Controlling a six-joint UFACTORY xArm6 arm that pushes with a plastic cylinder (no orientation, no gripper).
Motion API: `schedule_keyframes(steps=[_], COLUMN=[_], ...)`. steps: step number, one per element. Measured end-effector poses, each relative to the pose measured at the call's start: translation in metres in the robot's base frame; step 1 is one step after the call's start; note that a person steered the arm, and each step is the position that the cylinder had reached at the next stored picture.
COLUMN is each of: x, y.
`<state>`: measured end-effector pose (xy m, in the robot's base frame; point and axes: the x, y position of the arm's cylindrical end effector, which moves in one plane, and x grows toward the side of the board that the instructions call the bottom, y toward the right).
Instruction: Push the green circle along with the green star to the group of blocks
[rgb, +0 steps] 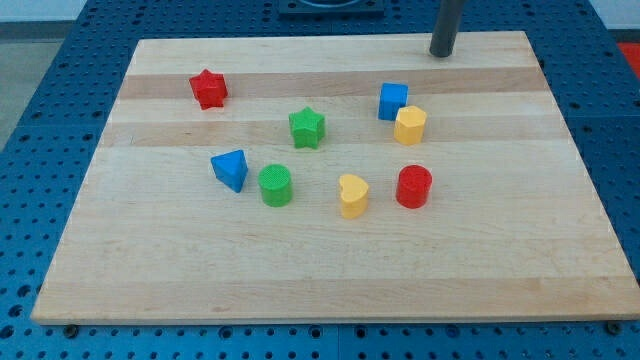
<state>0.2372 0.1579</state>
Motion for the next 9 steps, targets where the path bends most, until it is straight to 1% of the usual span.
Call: schedule_keyframes(steps=[2, 3, 4, 9], x=[0.088, 0.106, 0.106, 0.098], y=[-0.021, -0.039, -0.058, -0.221])
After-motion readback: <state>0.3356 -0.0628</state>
